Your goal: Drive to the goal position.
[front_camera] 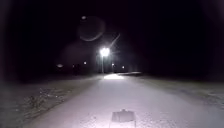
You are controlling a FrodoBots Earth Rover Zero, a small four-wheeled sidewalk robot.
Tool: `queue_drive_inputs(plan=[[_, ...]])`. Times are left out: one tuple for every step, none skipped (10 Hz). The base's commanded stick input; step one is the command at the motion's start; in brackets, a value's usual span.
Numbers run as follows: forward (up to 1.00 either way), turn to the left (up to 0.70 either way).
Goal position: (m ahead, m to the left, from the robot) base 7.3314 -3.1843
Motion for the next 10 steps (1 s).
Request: queue_drive_inputs(plan=[[0.45, 0.0], [0.45, 0.0], [0.45, 0.0], [0.45, 0.0], [0.45, 0.0], [0.45, 0.0], [0.45, 0.0], [0.51, 0.0], [0.69, 0.0], [0.7, 0.0]])
